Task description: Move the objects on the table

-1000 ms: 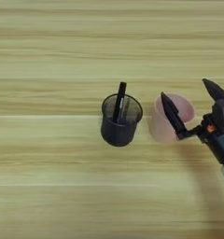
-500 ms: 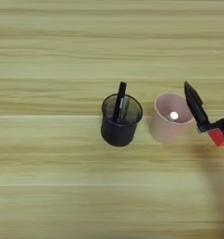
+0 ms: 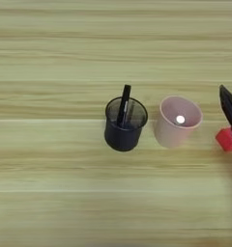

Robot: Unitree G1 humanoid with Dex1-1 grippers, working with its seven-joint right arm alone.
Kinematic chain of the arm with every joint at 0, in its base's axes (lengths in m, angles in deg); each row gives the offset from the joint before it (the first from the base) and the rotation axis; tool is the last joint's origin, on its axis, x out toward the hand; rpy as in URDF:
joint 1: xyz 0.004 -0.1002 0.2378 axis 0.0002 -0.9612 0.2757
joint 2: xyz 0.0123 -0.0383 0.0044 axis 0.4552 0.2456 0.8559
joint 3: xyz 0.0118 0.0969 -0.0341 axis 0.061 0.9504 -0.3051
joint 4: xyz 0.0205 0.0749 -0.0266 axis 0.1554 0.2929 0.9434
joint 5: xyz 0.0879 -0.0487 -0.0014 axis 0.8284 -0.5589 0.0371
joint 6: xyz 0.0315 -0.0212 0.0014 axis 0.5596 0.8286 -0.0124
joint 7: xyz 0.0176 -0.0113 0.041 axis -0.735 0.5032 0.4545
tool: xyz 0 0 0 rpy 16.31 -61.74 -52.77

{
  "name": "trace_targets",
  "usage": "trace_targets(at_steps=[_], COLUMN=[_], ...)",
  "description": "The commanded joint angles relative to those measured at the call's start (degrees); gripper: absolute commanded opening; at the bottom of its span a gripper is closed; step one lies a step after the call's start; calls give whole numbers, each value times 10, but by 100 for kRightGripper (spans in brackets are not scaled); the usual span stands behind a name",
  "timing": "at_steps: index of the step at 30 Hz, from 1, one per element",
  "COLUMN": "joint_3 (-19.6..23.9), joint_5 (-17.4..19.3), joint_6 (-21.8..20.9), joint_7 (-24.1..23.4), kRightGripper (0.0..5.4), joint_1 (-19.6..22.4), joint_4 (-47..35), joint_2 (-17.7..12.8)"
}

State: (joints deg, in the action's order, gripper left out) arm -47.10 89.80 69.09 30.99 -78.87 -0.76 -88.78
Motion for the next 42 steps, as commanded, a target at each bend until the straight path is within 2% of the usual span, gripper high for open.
trace_targets(at_steps=[1,21,42], joint_3=[5,-26,-45], joint_5=[-17,-74,-95], joint_6=[-20,-42,-10], joint_7=[-6,-1,-10], kRightGripper=[536,536,536], joint_1=[28,56,59], joint_4=[17,164,211], joint_2=[-22,-27,-26])
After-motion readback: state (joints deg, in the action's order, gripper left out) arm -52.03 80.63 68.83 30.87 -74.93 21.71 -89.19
